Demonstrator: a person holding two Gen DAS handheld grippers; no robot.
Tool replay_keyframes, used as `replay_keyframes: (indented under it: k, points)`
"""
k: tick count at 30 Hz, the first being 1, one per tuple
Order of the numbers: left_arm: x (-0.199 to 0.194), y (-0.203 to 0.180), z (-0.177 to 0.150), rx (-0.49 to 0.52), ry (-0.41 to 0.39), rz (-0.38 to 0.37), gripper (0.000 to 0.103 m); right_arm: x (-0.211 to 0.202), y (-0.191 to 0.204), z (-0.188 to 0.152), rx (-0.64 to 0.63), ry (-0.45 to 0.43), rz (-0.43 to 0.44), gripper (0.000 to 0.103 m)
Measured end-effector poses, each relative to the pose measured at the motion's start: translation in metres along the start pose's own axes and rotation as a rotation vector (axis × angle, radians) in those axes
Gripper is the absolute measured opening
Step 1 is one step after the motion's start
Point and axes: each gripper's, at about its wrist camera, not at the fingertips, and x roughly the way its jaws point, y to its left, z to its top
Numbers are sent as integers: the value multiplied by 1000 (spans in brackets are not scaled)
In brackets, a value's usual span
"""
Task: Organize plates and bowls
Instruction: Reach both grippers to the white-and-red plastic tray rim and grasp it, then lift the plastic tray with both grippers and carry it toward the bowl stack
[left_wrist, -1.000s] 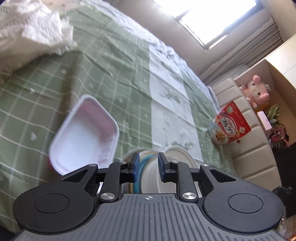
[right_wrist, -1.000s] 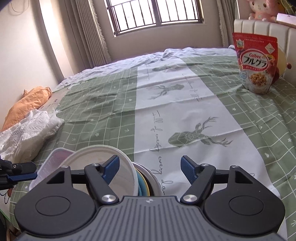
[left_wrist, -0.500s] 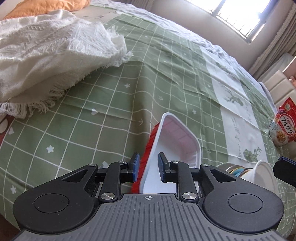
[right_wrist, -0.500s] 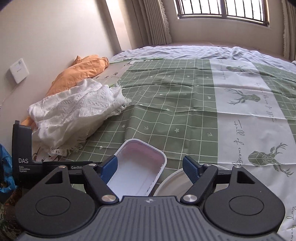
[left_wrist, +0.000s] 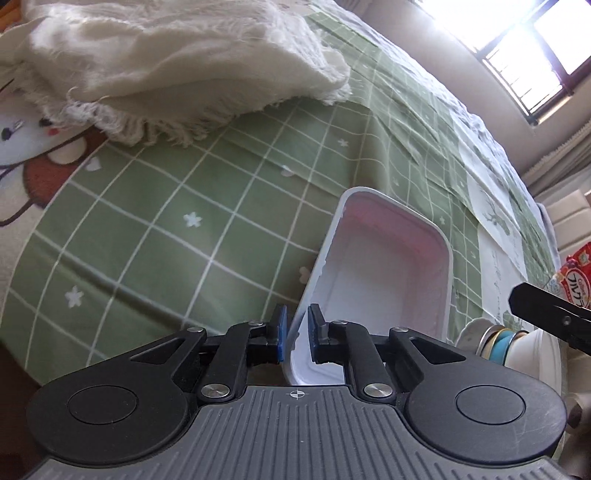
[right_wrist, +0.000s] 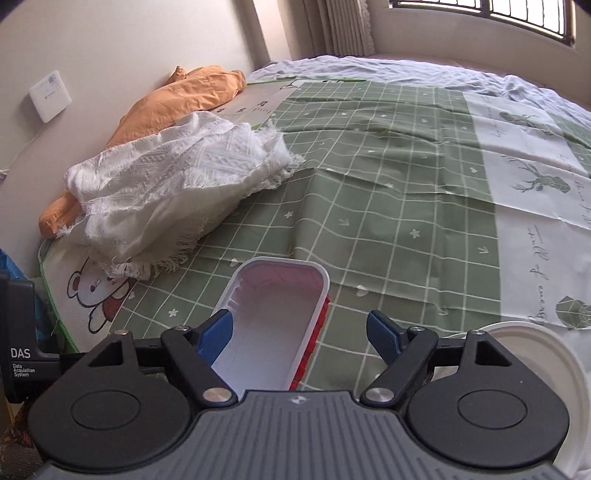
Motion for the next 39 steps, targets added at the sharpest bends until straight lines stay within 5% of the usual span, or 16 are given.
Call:
replay_keyframes:
  k: [4, 9, 11, 22, 30, 39]
  points:
    - [-11, 14, -7, -38, 3, -34, 13, 22, 14, -8, 1, 35, 65, 82]
    - [-12, 19, 5, -62, -27, -85, 15, 41, 11, -10, 8, -4, -114, 80]
    - [-7, 19, 11, -66, -25, -108, 15, 48, 4, -11, 27, 23, -99, 67]
    - [35, 14, 28, -33, 25, -128, 16, 86, -2, -29, 60, 120, -52, 36]
    - [41, 18, 32, -47, 27, -164, 17, 64, -5, -19, 25, -18, -95, 36]
    - [48, 17, 30, -44, 40, -196, 17, 78, 5, -36, -56, -32, -126, 35]
